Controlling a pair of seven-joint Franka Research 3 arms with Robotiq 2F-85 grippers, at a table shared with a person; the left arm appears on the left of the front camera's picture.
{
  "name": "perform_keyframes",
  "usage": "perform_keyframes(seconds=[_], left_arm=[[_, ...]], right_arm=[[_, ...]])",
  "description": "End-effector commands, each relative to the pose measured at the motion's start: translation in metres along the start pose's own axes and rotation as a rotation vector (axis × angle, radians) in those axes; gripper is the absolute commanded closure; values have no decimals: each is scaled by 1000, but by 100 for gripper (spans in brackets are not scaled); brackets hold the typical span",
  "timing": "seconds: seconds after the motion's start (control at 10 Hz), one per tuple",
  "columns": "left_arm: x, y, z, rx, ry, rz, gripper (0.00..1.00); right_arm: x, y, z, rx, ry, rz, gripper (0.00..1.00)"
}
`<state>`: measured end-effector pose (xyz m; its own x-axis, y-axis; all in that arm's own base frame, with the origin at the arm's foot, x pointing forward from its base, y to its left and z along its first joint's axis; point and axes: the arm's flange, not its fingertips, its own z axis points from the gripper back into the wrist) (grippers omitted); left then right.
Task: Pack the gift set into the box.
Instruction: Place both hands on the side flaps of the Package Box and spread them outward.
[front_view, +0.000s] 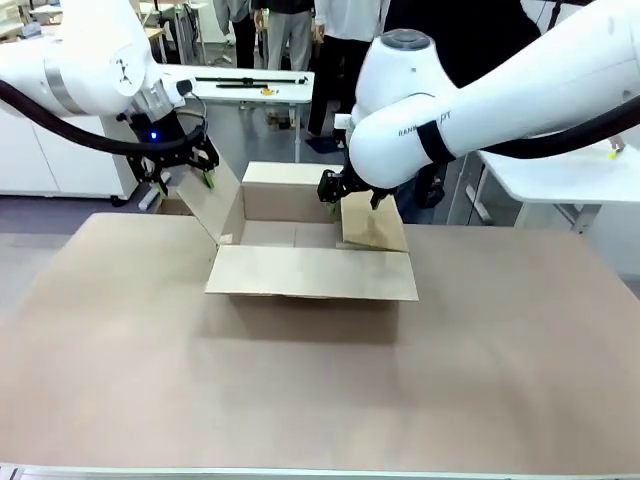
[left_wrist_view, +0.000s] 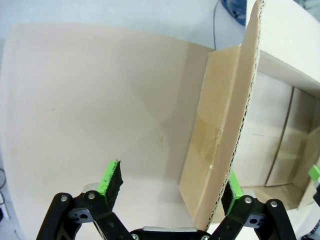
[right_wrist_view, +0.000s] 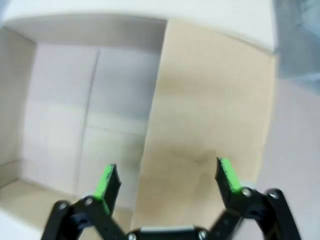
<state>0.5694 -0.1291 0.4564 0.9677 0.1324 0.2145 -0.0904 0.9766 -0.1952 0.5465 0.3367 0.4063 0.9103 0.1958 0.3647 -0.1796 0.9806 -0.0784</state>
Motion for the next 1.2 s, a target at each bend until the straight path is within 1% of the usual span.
perform_keyframes(seconds=[0.0,0.1,0.2,0.4,0.6,0.8,1.1], left_arm=[[0,0,1,20,-12,11,0],[0,0,1,20,-12,11,0],[0,0,1,20,-12,11,0],[0,0,1,20,-12,11,0],[0,0,1,20,-12,11,0],[0,0,1,20,-12,11,0],[0,0,1,20,-12,11,0]], right_arm=[[17,37,-4,-236,9,-2,0],[16,43,0,-303,1,16,0],[15,45,-2,-343,6,28,0],[12,40,-8,-390,32,38,0],[12,32,-11,-411,61,23,0],[9,27,-12,-416,57,16,0],[5,16,12,-443,8,-13,0]])
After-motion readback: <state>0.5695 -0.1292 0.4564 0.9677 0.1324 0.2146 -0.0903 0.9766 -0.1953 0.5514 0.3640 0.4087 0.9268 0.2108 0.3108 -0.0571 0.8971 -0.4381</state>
